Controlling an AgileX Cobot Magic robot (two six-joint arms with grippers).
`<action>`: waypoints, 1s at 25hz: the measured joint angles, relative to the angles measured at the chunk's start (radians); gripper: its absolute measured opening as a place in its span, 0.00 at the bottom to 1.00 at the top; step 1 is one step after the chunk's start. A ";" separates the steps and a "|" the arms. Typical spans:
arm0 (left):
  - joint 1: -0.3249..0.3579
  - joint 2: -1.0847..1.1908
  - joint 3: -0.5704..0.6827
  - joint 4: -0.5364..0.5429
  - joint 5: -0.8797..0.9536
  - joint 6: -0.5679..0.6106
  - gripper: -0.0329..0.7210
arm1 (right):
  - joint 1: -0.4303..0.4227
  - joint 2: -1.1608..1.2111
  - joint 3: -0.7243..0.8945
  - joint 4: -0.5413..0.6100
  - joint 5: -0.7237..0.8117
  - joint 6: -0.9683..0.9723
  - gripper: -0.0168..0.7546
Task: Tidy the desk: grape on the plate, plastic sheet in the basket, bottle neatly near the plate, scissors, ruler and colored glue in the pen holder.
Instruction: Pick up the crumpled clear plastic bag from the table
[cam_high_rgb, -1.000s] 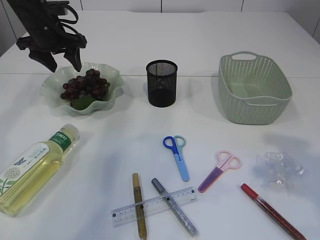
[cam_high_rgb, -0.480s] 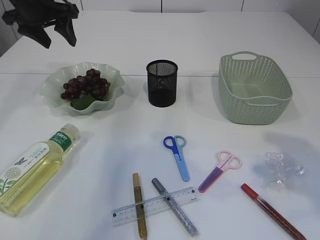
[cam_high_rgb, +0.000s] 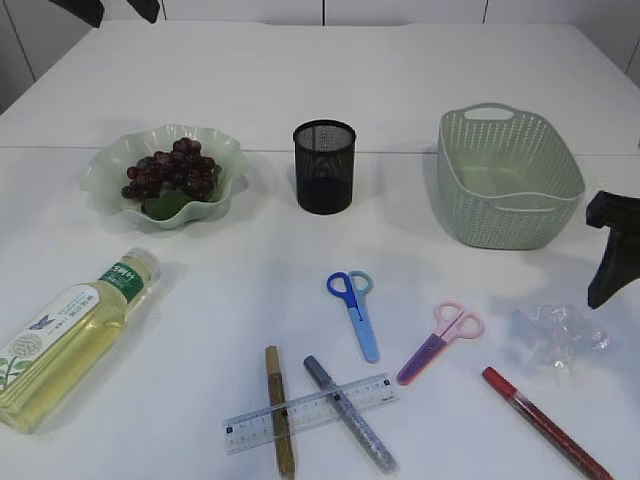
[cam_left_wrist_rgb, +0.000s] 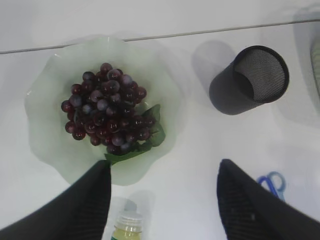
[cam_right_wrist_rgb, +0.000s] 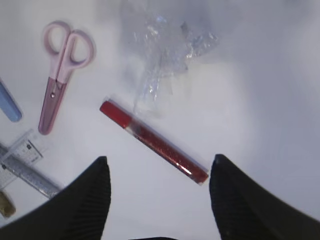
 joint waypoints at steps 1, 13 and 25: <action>-0.003 -0.003 0.000 0.000 0.000 0.000 0.69 | 0.000 0.023 -0.008 0.000 -0.008 0.000 0.66; -0.013 -0.011 0.002 -0.002 0.003 0.004 0.68 | 0.073 0.285 -0.173 -0.130 -0.051 0.002 0.66; -0.013 -0.013 0.002 -0.002 0.003 0.007 0.67 | 0.100 0.420 -0.206 -0.222 -0.061 0.002 0.66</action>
